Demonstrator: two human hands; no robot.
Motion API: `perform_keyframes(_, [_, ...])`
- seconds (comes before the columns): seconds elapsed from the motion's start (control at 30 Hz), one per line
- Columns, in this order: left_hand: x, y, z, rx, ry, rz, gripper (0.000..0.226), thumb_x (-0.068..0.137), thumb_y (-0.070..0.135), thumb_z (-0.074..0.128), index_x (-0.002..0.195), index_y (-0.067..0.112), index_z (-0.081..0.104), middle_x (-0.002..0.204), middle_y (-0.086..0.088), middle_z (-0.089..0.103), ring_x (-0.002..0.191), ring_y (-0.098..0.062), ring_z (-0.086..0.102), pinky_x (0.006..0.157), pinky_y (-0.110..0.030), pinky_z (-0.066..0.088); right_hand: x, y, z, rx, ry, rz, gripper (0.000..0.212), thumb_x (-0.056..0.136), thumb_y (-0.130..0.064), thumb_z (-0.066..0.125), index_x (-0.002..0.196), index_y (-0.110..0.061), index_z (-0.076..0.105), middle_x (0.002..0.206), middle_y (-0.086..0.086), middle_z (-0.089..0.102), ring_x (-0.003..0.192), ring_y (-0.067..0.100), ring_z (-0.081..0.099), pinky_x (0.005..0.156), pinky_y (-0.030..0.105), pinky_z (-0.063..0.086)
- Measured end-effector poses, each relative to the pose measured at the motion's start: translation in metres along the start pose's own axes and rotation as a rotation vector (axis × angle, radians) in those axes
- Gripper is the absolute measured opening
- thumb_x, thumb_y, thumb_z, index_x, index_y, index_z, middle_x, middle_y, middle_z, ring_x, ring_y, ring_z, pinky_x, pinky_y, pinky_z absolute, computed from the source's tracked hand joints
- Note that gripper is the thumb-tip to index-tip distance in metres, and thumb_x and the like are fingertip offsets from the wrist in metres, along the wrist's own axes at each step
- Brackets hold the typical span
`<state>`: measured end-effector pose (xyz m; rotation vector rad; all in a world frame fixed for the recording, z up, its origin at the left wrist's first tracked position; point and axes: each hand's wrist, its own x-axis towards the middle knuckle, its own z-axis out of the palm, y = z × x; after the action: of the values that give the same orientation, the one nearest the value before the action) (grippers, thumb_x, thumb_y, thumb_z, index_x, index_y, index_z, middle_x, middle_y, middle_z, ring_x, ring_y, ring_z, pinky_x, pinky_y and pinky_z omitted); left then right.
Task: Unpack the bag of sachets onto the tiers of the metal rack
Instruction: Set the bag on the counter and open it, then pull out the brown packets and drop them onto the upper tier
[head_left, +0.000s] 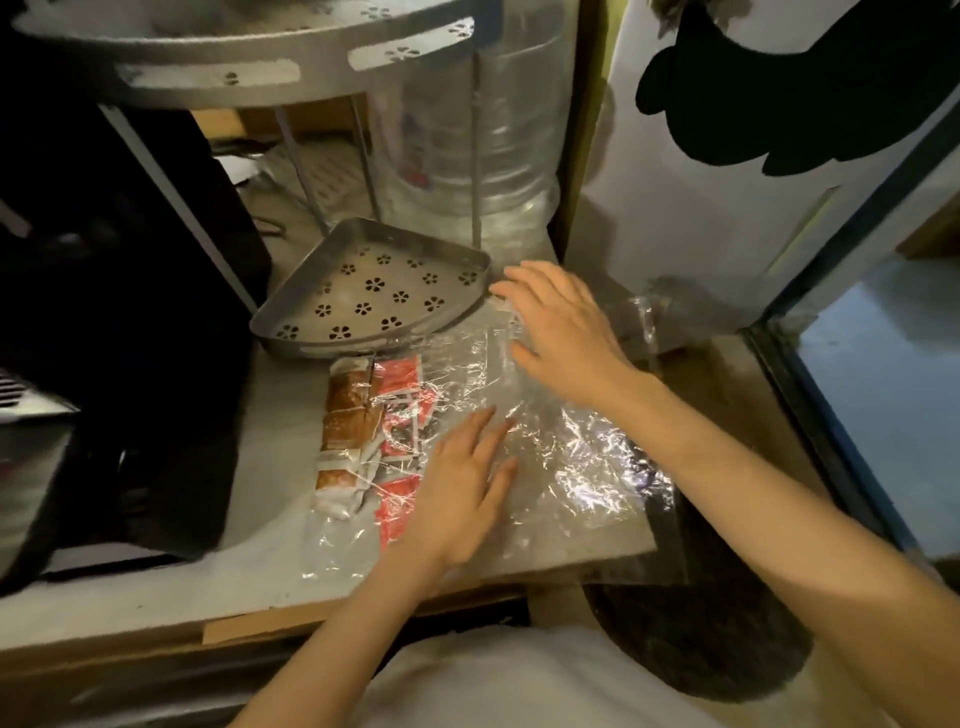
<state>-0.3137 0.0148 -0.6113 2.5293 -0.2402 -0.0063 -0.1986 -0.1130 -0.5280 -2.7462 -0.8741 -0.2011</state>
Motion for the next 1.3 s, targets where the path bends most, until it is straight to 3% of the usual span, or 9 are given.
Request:
perform_keyframes(0.1, [-0.011,-0.015,-0.016,-0.033,0.056,-0.044,0.058,0.089,0.046,0.024,0.141,0.021,0.033,0.15,-0.001,0.029,0.138,-0.015,0.025,0.11,-0.024,0.012,0.011,-0.006,0.01,0.075,-0.064,0.014,0.056,0.087,-0.02,0.054,0.139,-0.014,0.033,0.144,0.004,0.038,0.136,0.02,0.027,0.112,0.035,0.018])
perform_keyframes(0.23, [-0.027,-0.049,-0.035,0.075,0.141,-0.223,0.059,0.089,0.031,0.051,0.143,0.021,0.028,0.152,-0.006,0.025,0.138,-0.021,0.025,0.112,-0.037,0.022,0.032,-0.031,0.033,0.153,-0.237,-0.044,0.056,0.089,-0.025,0.054,0.139,-0.014,0.032,0.143,0.006,0.041,0.134,0.021,0.032,0.111,0.038,0.026])
perform_keyframes(0.43, [-0.049,-0.074,-0.04,0.177,0.176,-0.642,0.075,0.083,0.056,0.048,0.141,0.013,0.027,0.151,-0.012,0.028,0.136,-0.029,0.03,0.11,-0.039,0.026,0.059,-0.057,0.071,0.052,-0.425,-0.134,0.056,0.087,-0.044,0.051,0.132,-0.012,0.042,0.139,0.011,0.046,0.13,0.026,0.038,0.111,0.046,0.028])
perform_keyframes(0.8, [-0.046,-0.071,-0.037,0.019,0.318,-0.622,0.07,0.08,0.042,0.063,0.138,0.017,0.033,0.136,-0.004,0.048,0.124,-0.021,0.043,0.104,-0.031,0.031,0.076,-0.075,0.091,0.027,-0.405,0.004,0.069,0.08,-0.053,0.058,0.129,-0.008,0.04,0.133,0.014,0.049,0.125,0.03,0.041,0.104,0.046,0.03])
perform_keyframes(0.93, [-0.04,-0.071,-0.042,-0.151,0.374,-0.657,0.084,0.071,0.027,0.076,0.139,0.014,0.03,0.117,-0.004,0.052,0.099,-0.017,0.055,0.088,-0.028,0.044,0.083,-0.078,0.086,0.216,-0.428,0.08,0.056,0.071,-0.04,0.073,0.11,-0.008,0.051,0.099,0.007,0.06,0.103,0.027,0.052,0.086,0.041,0.045])
perform_keyframes(1.0, [-0.036,-0.074,-0.047,-0.253,0.357,-0.707,0.091,0.068,0.02,0.078,0.141,0.014,0.026,0.112,-0.002,0.051,0.095,-0.014,0.053,0.085,-0.027,0.047,0.086,-0.078,0.08,0.387,-0.506,0.145,0.061,0.068,-0.031,0.077,0.118,-0.008,0.051,0.085,0.0,0.058,0.092,0.023,0.058,0.077,0.037,0.049])
perform_keyframes(1.1, [-0.03,-0.08,-0.057,-0.36,0.294,-0.796,0.076,0.067,0.016,0.078,0.133,0.016,0.04,0.113,0.001,0.051,0.1,-0.015,0.052,0.089,-0.031,0.048,0.093,-0.072,0.067,0.542,-0.58,0.176,0.07,0.067,-0.023,0.079,0.128,-0.01,0.047,0.104,0.002,0.057,0.092,0.018,0.055,0.075,0.029,0.044])
perform_keyframes(1.2, [-0.026,-0.086,-0.069,-0.502,0.214,-0.763,0.06,0.068,0.008,0.077,0.121,0.018,0.051,0.098,0.009,0.054,0.089,-0.007,0.052,0.075,-0.017,0.044,0.099,-0.064,0.055,0.67,-0.642,0.212,0.063,0.068,-0.015,0.078,0.123,-0.014,0.048,0.106,0.002,0.054,0.085,0.015,0.056,0.065,0.022,0.044])
perform_keyframes(1.3, [-0.022,-0.093,-0.082,-0.591,0.132,-0.675,0.06,0.067,0.006,0.077,0.117,0.024,0.05,0.099,0.011,0.058,0.098,-0.01,0.057,0.084,-0.026,0.049,0.101,-0.052,0.049,0.781,-0.738,0.288,0.051,0.066,-0.017,0.079,0.11,-0.013,0.054,0.114,0.009,0.062,0.096,0.023,0.063,0.085,0.032,0.051])
